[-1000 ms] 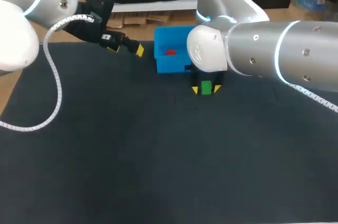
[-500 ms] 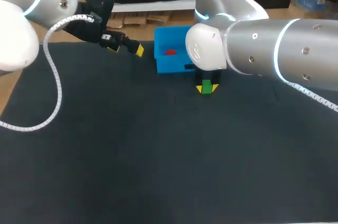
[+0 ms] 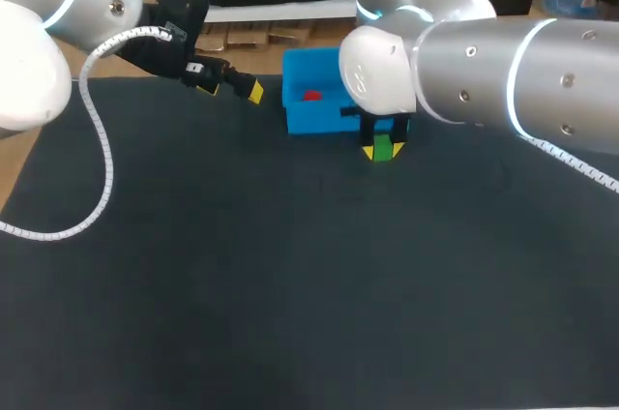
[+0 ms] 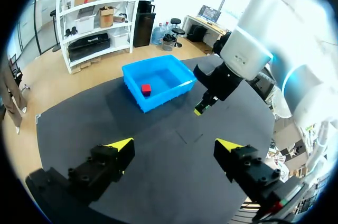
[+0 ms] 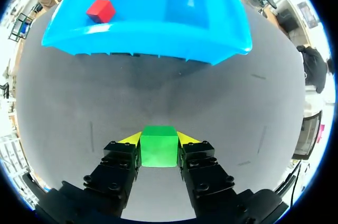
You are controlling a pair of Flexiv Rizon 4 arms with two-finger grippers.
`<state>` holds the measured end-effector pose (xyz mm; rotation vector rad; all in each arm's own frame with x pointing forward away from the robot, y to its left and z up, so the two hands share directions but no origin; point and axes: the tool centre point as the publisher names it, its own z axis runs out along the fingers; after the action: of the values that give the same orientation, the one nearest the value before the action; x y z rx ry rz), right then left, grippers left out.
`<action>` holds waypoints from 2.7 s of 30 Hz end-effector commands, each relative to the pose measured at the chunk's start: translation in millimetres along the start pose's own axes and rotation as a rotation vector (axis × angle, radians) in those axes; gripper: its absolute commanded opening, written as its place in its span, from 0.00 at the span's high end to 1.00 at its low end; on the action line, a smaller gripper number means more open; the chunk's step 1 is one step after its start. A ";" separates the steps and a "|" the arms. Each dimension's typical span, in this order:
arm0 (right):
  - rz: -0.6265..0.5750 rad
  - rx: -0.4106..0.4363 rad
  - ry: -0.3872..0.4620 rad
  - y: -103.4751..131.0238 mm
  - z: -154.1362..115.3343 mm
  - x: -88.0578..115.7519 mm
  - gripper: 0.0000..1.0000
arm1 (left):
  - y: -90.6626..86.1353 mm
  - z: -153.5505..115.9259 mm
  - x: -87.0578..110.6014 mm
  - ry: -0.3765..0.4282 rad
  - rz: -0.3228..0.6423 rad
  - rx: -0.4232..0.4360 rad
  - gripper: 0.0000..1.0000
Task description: Use the left arm to pick the red cube and place it into the blue plastic box first, then use the right arm to grasp the green cube and put it into the same blue plastic box after the first action is fully finished.
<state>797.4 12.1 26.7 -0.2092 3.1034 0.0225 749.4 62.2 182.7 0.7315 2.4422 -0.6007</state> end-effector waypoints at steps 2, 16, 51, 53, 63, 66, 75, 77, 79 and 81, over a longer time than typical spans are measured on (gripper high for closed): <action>-0.004 0.005 0.002 -0.7 -12.5 -0.8 1.00 | 1.0 -0.4 1.2 -0.005 0.003 0.005 0.00; -0.001 -0.010 -0.024 -7.2 -57.7 -13.0 1.00 | 1.0 -0.4 1.2 -0.005 0.003 0.005 0.00; -0.090 -0.015 -0.152 -11.0 -128.9 -46.0 1.00 | 1.0 -0.4 1.2 -0.005 0.003 0.005 0.00; -0.095 -0.020 -0.163 -10.7 -130.9 -50.5 1.00 | 1.0 -0.4 1.2 -0.005 0.003 0.005 0.00; -0.091 -0.031 -0.220 -16.2 -141.8 -80.8 1.00 | 1.0 -0.4 1.2 -0.005 0.003 0.005 0.00; -0.100 -0.027 -0.233 -16.2 -144.3 -90.1 1.00 | 1.0 -0.4 1.2 -0.005 0.003 0.005 0.00; -0.123 -0.016 -0.261 -14.9 -148.3 -117.3 1.00 | 1.0 -0.4 1.2 -0.005 0.003 0.005 0.00; -0.125 -0.016 -0.264 -13.9 -147.4 -122.6 1.00 | 1.0 -0.4 1.2 -0.005 0.003 0.005 0.00; -0.128 -0.019 -0.268 -13.1 -146.1 -127.7 1.00 | 1.0 -0.4 1.2 -0.005 0.003 0.005 0.00; -0.128 -0.021 -0.270 -13.1 -144.3 -132.8 1.00 | 1.0 -0.4 1.2 -0.005 0.003 0.005 0.00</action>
<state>907.8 10.2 176.0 -0.3643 2.7827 0.0758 749.3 62.2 182.7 0.7315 2.4422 -0.6007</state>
